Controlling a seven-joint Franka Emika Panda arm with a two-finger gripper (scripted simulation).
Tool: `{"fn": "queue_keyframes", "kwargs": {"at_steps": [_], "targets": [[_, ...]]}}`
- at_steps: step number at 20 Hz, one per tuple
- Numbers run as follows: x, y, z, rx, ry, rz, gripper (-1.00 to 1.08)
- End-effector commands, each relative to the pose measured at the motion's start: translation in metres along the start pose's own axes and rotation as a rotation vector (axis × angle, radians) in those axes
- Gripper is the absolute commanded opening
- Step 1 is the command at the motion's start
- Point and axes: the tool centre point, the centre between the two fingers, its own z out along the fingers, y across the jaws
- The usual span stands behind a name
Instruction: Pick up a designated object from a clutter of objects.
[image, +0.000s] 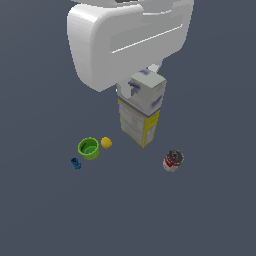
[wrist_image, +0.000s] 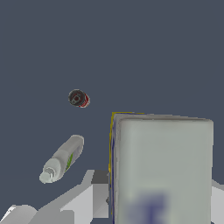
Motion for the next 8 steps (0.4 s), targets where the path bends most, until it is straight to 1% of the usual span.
{"fn": "queue_keyframes", "kwargs": {"at_steps": [1, 8], "targets": [[0.0021, -0.0004, -0.0062, 0.000, 0.000, 0.000, -1.00], [0.0044, -0.0004, -0.0117, 0.000, 0.000, 0.000, -1.00]]}}
